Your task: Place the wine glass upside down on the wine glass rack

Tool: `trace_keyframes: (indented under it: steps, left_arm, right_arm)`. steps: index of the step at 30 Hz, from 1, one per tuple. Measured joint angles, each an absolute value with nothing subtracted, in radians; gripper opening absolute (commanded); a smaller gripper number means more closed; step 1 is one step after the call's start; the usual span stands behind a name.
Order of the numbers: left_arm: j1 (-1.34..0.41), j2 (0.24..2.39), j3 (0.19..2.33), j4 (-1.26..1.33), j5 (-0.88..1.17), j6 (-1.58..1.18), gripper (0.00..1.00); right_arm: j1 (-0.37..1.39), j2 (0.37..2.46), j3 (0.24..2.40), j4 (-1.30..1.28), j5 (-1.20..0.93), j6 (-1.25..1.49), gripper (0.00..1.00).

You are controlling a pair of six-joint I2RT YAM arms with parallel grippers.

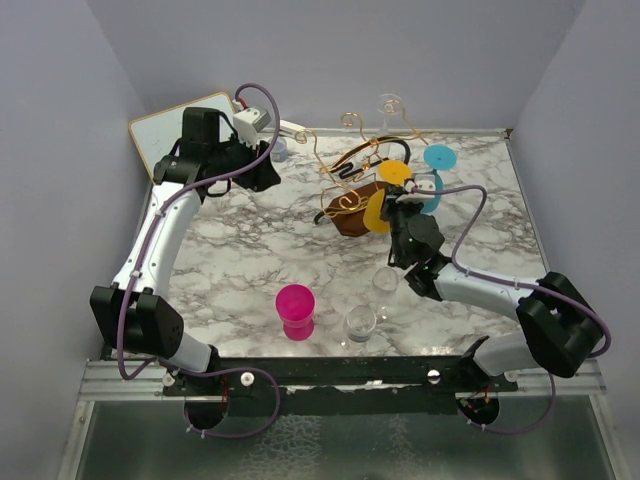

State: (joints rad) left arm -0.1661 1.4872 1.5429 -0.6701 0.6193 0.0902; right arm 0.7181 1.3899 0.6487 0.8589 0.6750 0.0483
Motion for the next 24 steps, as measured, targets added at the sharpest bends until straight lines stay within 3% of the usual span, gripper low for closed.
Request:
trace_keyframes:
  steps: [24]
  left_arm:
    - [-0.166, 1.504, 1.548, -0.675, 0.620, 0.097, 0.42]
  right_arm:
    - [0.709, 1.285, 0.575, 0.837, 0.659, 0.024, 0.01]
